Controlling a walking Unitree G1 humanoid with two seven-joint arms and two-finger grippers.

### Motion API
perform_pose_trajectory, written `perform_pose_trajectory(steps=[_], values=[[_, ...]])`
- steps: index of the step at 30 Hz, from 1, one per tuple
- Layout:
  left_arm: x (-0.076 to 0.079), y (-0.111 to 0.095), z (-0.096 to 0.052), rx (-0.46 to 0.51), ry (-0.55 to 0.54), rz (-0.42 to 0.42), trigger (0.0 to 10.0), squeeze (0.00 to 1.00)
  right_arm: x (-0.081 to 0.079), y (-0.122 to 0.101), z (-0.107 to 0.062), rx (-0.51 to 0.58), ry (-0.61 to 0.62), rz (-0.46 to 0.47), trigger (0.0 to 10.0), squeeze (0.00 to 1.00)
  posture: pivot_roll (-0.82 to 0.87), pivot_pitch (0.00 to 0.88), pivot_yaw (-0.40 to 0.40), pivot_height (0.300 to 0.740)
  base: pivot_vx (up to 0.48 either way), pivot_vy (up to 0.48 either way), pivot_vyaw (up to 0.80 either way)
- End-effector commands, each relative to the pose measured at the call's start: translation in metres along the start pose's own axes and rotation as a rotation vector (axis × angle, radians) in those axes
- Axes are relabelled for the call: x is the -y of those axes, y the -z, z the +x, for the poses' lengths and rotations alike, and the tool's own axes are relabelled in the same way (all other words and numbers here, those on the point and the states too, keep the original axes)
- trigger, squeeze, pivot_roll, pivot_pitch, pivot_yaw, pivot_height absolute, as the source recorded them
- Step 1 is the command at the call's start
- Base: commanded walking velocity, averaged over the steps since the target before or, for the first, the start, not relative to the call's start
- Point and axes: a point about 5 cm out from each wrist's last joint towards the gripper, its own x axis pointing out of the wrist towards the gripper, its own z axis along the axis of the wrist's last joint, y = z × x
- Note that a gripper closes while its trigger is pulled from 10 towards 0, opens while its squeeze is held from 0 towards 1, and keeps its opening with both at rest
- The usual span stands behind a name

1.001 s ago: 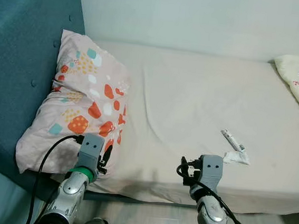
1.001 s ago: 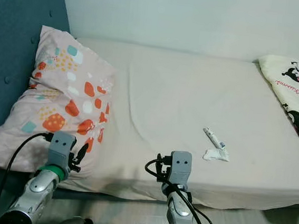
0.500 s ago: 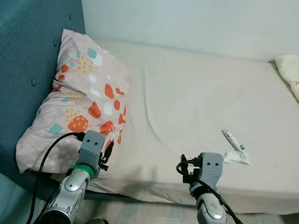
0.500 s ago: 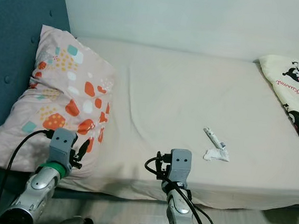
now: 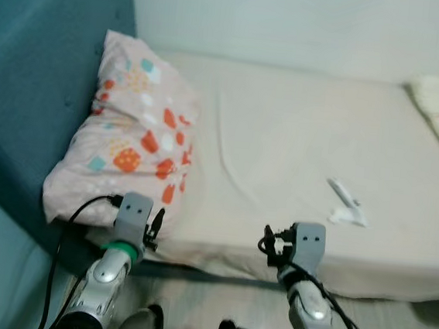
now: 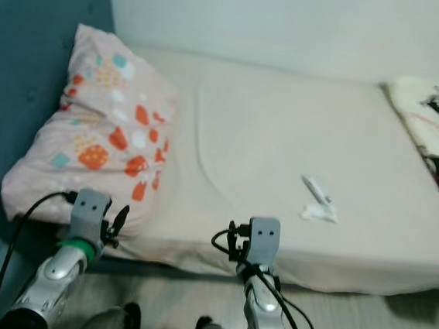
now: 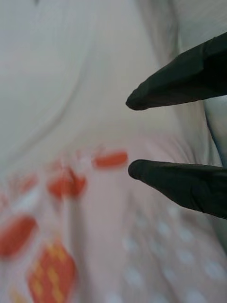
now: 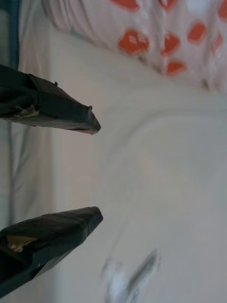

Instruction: Clean up the room

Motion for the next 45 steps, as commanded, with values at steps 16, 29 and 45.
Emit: perform_pose_trajectory(steps=[16, 29, 45], values=[[0.0042, 0.0006, 0.0009, -0.009, 0.017, -0.001, 10.0, 0.00, 0.0049, 0.0102, -0.0058, -0.048, 0.011, -0.004, 10.0, 0.00, 0.05, 0.000, -0.020, 0.740, -0.390, 0.000, 0.00], [0.0065, 0.0038, 0.0003, -0.039, 0.037, -0.016, 10.0, 0.00, 0.0054, 0.0152, -0.0084, -0.074, 0.021, 0.022, 10.0, 0.00, 0.06, 0.000, -0.018, 0.740, -0.243, 0.000, -0.29], [0.0103, 0.0083, 0.0050, -0.146, 0.057, -0.136, 10.0, 0.00, 0.0069, 0.0172, -0.0092, -0.086, 0.034, 0.044, 10.0, 0.00, 0.06, 0.000, -0.017, 0.740, 0.000, 0.000, -0.80]])
